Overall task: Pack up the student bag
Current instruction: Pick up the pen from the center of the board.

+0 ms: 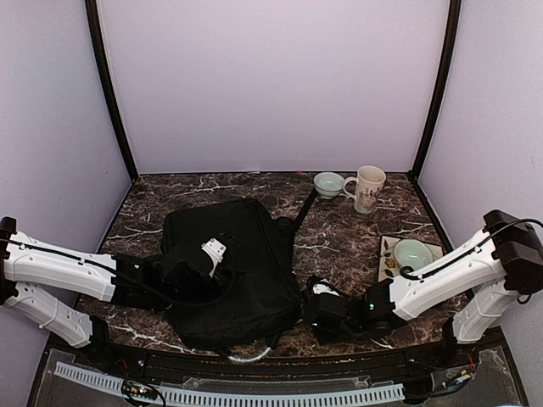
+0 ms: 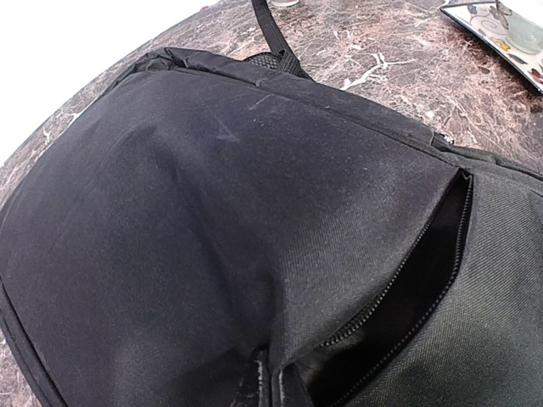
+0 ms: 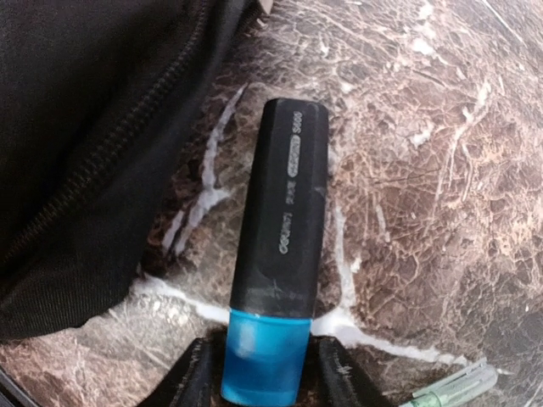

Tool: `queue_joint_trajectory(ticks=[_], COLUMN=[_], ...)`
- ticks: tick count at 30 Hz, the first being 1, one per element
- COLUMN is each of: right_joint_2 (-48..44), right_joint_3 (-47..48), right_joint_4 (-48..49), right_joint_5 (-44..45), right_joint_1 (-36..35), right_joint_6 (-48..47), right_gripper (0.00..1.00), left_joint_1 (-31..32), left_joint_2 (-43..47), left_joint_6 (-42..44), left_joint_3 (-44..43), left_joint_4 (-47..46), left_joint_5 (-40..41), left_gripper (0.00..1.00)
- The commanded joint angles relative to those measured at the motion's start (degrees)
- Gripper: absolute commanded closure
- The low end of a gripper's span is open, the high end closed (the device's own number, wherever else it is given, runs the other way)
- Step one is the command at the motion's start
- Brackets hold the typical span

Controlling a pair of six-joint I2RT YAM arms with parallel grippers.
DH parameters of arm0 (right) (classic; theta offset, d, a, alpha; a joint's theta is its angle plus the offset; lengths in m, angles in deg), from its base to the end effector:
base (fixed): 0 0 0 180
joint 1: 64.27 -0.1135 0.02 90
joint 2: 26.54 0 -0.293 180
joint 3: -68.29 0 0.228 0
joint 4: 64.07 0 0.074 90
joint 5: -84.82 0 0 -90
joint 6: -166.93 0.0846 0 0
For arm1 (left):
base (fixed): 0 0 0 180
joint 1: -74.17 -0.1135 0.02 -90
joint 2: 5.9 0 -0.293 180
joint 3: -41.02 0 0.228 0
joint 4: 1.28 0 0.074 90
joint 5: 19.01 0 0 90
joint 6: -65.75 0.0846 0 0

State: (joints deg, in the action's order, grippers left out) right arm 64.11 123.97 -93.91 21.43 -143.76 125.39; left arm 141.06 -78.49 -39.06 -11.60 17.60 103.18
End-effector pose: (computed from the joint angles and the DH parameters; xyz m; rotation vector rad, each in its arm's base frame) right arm 0.0872 0.2623 0.1404 -0.5474 2.4711 0.2452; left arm 0.1435 -0.2215 0.2239 0.6667 2.0304 -0.2006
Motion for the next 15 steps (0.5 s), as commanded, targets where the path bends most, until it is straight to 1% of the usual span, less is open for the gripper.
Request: queue_joint_trajectory(ticks=[1, 5, 7, 12, 15], right_joint_2=[2.0, 1.3, 1.1, -2.6, -4.5], right_joint_3=[1.2, 1.1, 1.2, 1.1, 1.9], right_joint_4=[-0.1, -0.6, -0.8, -1.8, -2.7], right_joint_5=[-0.3, 0.4, 0.9, 3.4, 4.8], right_joint_1=[-0.4, -0.6, -0.7, -0.7, -0.7], right_joint_6=[0.2, 0.2, 0.3, 0.9, 0.7], right_gripper=[0.62, 0.73, 0.77, 0.81, 0.85], left_joint_1=[-0.6, -0.6, -0.6, -0.6, -0.6], left_joint_2=[1.6, 1.8, 1.8, 2.0, 2.1], left_joint_6=[-0.8, -0.9, -0.9, -0.9, -0.8], left_joint_3=[0.9, 1.1, 1.1, 1.2, 1.4], left_joint_4=[2.8, 2.8, 2.7, 2.6, 2.2], left_joint_5=[2.0, 2.0, 1.9, 1.8, 1.7], left_gripper=[1.00, 1.00, 1.00, 1.00, 1.00])
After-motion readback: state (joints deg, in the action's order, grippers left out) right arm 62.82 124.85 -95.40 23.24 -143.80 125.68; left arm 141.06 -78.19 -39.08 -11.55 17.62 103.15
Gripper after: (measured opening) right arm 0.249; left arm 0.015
